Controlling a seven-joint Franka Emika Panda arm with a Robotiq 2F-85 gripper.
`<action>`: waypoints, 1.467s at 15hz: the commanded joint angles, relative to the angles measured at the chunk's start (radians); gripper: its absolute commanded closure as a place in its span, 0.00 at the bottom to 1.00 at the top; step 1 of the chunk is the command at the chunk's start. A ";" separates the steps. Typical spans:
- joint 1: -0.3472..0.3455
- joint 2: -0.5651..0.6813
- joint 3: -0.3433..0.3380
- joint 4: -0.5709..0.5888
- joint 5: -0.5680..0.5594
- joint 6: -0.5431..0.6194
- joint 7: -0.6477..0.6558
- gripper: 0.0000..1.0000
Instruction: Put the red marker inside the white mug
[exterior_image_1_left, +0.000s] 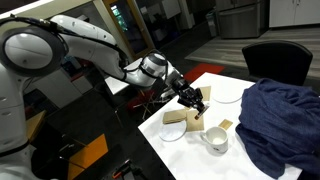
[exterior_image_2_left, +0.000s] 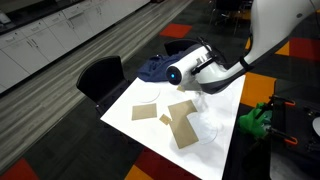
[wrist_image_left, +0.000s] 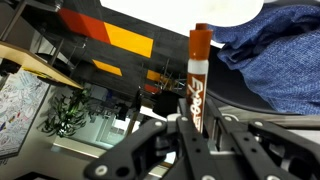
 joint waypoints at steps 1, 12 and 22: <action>-0.008 0.040 0.016 0.028 -0.059 -0.039 0.086 0.95; -0.051 0.127 0.019 0.028 -0.098 -0.027 0.214 0.95; -0.088 0.230 0.014 0.122 -0.085 -0.023 0.212 0.95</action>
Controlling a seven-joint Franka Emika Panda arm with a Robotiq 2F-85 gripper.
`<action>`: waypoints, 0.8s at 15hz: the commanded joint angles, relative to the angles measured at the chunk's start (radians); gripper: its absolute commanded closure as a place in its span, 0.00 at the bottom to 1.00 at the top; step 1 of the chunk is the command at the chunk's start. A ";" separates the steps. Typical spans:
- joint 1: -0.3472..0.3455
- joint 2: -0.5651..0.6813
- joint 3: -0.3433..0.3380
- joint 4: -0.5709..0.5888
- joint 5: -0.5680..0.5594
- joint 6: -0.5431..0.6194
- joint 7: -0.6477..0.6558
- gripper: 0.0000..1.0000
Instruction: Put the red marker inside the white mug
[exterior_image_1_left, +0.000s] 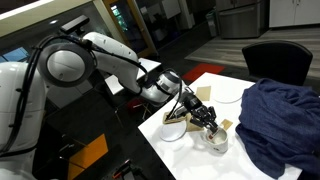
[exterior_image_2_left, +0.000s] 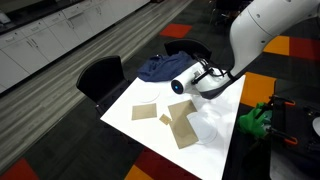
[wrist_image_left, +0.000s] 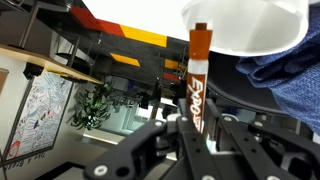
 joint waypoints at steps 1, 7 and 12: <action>-0.014 0.034 0.013 0.060 0.002 -0.022 0.010 0.95; -0.008 0.073 0.025 0.089 0.018 -0.026 0.004 0.41; -0.007 0.074 0.026 0.086 0.028 -0.028 0.007 0.02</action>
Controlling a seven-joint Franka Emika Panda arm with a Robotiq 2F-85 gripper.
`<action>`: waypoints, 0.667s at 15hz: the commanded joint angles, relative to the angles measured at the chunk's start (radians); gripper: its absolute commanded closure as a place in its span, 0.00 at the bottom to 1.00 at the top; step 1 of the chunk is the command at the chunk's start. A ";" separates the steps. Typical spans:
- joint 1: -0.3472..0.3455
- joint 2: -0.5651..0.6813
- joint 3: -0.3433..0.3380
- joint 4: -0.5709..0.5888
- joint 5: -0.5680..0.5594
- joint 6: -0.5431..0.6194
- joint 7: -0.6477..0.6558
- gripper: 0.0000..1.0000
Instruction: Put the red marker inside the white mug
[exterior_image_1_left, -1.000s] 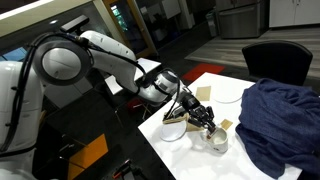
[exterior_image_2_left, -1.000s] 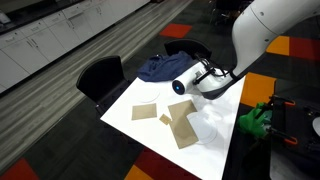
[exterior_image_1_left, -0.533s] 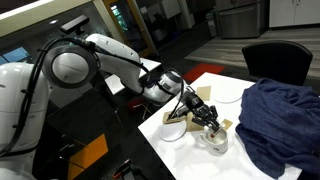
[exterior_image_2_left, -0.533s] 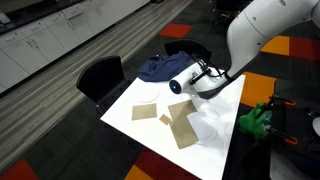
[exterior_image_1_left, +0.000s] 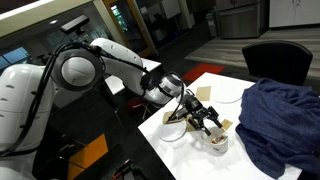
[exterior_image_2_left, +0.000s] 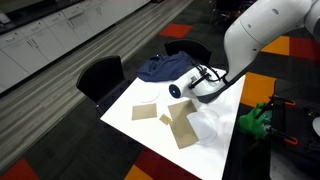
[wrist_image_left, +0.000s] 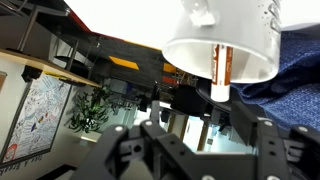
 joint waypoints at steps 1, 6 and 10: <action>-0.005 -0.014 0.008 0.008 0.018 -0.028 0.012 0.00; 0.003 -0.094 0.004 -0.031 0.015 -0.059 0.025 0.00; 0.009 -0.199 0.008 -0.071 0.001 -0.115 0.034 0.00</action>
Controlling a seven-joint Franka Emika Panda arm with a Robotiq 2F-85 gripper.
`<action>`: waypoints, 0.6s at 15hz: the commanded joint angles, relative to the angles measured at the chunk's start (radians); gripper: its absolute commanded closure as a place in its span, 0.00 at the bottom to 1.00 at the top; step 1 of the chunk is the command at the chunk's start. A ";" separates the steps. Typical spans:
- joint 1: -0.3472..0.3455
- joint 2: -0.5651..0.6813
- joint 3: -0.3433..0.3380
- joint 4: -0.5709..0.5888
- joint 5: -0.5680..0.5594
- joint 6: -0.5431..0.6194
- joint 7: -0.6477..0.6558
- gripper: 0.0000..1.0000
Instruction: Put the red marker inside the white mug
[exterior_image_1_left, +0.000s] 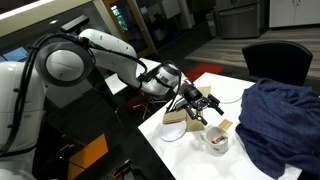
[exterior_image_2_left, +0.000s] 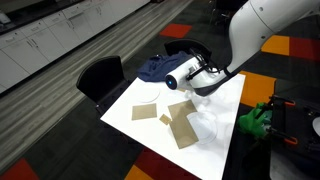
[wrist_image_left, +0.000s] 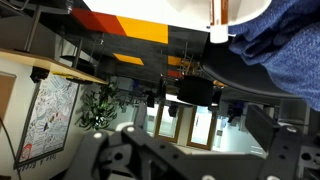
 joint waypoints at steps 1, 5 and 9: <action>0.008 -0.139 0.012 -0.086 -0.004 -0.057 0.028 0.00; 0.002 -0.291 0.037 -0.185 -0.059 -0.030 0.001 0.00; -0.014 -0.456 0.079 -0.315 -0.134 0.010 -0.018 0.00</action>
